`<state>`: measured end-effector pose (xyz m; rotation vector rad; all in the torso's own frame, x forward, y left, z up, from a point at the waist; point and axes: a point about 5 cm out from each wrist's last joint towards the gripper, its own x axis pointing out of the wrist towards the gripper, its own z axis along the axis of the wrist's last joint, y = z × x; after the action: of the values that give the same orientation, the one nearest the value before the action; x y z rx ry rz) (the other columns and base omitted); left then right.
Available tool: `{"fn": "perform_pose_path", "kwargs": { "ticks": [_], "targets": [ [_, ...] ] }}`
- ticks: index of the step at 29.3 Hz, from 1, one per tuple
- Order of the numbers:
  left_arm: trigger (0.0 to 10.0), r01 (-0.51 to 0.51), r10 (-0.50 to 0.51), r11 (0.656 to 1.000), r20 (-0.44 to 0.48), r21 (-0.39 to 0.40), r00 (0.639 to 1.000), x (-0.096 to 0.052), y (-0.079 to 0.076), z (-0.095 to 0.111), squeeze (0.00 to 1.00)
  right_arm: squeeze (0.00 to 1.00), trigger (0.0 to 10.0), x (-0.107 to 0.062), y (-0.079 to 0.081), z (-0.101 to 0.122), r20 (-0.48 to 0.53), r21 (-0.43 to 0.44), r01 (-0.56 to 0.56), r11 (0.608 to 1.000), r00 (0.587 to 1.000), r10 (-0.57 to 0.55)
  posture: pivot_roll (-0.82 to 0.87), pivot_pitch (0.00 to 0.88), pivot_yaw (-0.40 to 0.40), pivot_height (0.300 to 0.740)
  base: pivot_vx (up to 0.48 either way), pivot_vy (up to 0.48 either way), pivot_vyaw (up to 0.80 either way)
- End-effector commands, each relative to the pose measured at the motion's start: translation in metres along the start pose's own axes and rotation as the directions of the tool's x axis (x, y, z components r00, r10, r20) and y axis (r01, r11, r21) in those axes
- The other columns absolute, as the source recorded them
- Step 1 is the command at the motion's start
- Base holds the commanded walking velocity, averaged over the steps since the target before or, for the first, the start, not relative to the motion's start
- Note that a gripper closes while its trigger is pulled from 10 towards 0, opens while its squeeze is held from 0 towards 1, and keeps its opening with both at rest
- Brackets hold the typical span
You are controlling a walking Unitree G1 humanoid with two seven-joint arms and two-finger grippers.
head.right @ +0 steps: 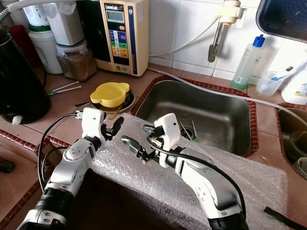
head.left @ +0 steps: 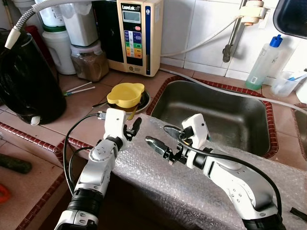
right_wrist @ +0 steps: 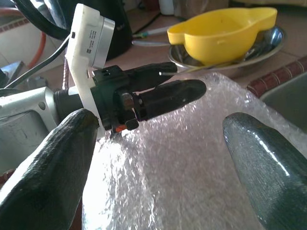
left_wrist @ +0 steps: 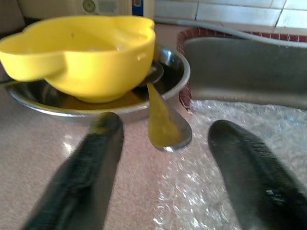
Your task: Kitchen organization
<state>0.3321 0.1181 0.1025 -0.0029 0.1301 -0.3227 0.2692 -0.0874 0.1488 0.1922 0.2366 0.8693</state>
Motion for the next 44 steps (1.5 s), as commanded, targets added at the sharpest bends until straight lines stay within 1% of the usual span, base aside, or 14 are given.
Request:
{"fn": "perform_pose_path", "kwargs": {
  "ticks": [1, 5, 12, 18, 23, 32, 33, 36, 38, 40, 44],
  "targets": [
    [0.0, 0.011, -0.011, 1.000, -0.005, -0.006, 1.000, 0.003, -0.001, 0.001, 0.00, 0.00, 10.0, -0.001, -0.001, 0.003, -0.005, -0.013, 0.007, 1.000, 1.000, -0.007, -0.02, 0.000, 0.018, 0.740, 0.000, 0.000, 0.00],
    [0.0, 0.021, -0.021, 1.000, -0.011, -0.009, 1.000, 0.007, -0.007, -0.001, 0.00, 0.00, 10.0, -0.001, -0.001, 0.002, -0.011, -0.013, 0.007, 1.000, 1.000, -0.008, -0.02, 0.000, 0.014, 0.740, 0.000, 0.000, 0.00],
    [0.0, 0.018, -0.018, 1.000, -0.007, -0.015, 1.000, 0.011, -0.009, -0.001, 0.00, 0.00, 10.0, 0.000, 0.000, 0.001, -0.017, -0.015, 0.005, 1.000, 1.000, -0.005, -0.02, 0.000, 0.012, 0.740, 0.000, 0.000, 0.00],
    [0.0, -0.002, 0.002, 1.000, 0.004, -0.014, 1.000, 0.011, -0.006, -0.001, 0.00, 0.00, 10.0, 0.000, -0.001, 0.000, -0.021, -0.017, 0.009, 1.000, 1.000, -0.009, -0.02, 0.000, 0.012, 0.740, 0.000, 0.000, 0.00],
    [0.0, -0.029, 0.029, 1.000, 0.022, 0.005, 0.999, 0.011, -0.003, 0.000, 0.00, 0.00, 10.0, 0.001, 0.000, -0.001, -0.022, -0.020, 0.007, 1.000, 1.000, -0.008, -0.02, 0.000, 0.009, 0.740, 0.000, 0.000, 0.00],
    [0.0, -0.049, 0.048, 0.998, 0.046, 0.025, 0.998, 0.010, -0.002, 0.000, 0.00, 0.00, 10.0, 0.001, -0.001, -0.002, -0.027, -0.022, 0.013, 1.000, 1.000, -0.014, -0.02, 0.000, 0.007, 0.740, 0.000, 0.000, 0.00],
    [0.0, -0.057, 0.055, 0.998, 0.053, 0.030, 0.997, 0.010, -0.001, 0.000, 0.00, 0.00, 10.0, 0.001, -0.001, -0.003, -0.027, -0.021, 0.014, 1.000, 1.000, -0.015, -0.02, 0.000, 0.007, 0.740, 0.000, 0.000, 0.00],
    [0.0, -0.083, 0.074, 0.993, 0.120, 0.079, 0.990, 0.008, 0.001, 0.008, 0.00, 0.00, 10.0, 0.001, -0.001, -0.004, -0.028, -0.020, 0.016, 1.000, 0.999, -0.017, -0.02, 0.000, 0.007, 0.740, 0.000, 0.000, 0.00],
    [0.0, -0.111, 0.089, 0.986, 0.166, 0.125, 0.982, 0.007, 0.003, 0.014, 0.00, 0.00, 10.0, 0.002, -0.001, -0.005, -0.029, -0.020, 0.017, 1.000, 0.999, -0.018, -0.01, 0.000, 0.010, 0.740, 0.000, 0.000, 0.00],
    [0.0, -0.121, 0.096, 0.983, 0.180, 0.135, 0.979, 0.006, 0.004, 0.015, 0.00, 0.00, 10.0, 0.002, -0.001, -0.006, -0.029, -0.021, 0.018, 1.000, 0.999, -0.018, -0.01, 0.000, 0.010, 0.740, 0.000, 0.000, 0.00],
    [0.0, -0.150, 0.103, 0.970, 0.236, 0.189, 0.966, 0.003, 0.007, 0.022, 0.00, 0.00, 10.0, 0.003, -0.002, -0.006, -0.025, -0.020, 0.022, 1.000, 0.999, -0.023, -0.01, 0.000, 0.014, 0.740, 0.000, 0.000, 0.00]
  ]
}}
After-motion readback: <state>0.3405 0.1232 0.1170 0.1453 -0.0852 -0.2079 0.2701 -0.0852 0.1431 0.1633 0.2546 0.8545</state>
